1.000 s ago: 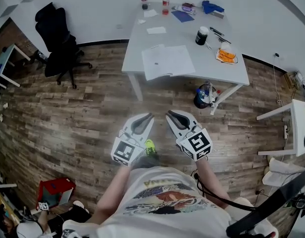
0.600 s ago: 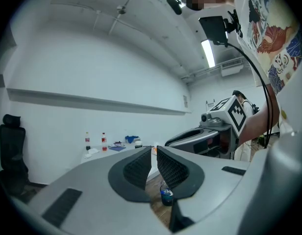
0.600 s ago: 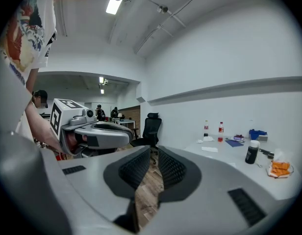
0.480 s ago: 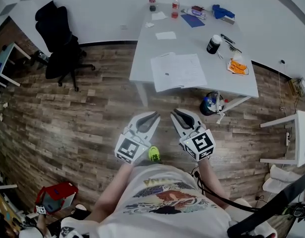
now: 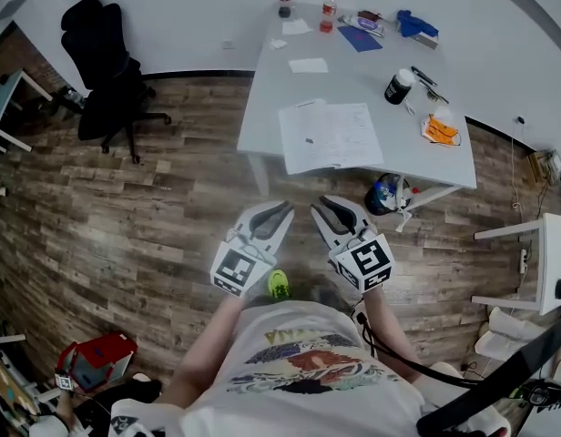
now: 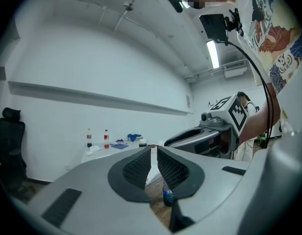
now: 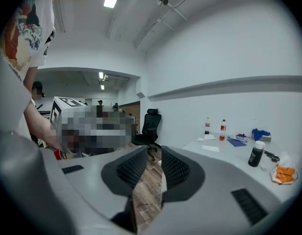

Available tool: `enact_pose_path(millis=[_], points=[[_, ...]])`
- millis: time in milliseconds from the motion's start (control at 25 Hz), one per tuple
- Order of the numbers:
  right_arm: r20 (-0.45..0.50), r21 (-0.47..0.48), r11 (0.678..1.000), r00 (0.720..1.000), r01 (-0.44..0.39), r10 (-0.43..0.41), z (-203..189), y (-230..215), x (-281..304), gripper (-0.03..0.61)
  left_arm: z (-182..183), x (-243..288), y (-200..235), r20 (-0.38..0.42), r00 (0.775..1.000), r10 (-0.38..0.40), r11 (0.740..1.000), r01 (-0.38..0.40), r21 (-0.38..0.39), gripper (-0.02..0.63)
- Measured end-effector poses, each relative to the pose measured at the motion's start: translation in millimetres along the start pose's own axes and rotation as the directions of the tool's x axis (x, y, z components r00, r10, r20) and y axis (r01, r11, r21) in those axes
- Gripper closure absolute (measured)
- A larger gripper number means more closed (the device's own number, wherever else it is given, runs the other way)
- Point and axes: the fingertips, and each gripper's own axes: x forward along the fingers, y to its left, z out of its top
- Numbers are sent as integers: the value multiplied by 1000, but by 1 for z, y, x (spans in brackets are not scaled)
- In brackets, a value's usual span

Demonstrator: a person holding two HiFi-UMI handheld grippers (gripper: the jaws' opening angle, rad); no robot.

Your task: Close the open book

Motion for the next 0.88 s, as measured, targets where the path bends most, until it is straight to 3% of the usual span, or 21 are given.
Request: enact_pose_path(millis=[160,400,880], points=[[-24,-9,1000,999,-22,22,-5,-14,5,482,-3,17,3,-12,1000,5,1000,-5,-7,598],[-75,-37,992,990,-123,120,-10,-36,14,440,-7,47,7,-44,997,55,998,-57,-36,597],[-128,-72,953,950,-295,284,-34,-84,34,433,-37,113,21,-137,976,166,985,-170,-16,562]])
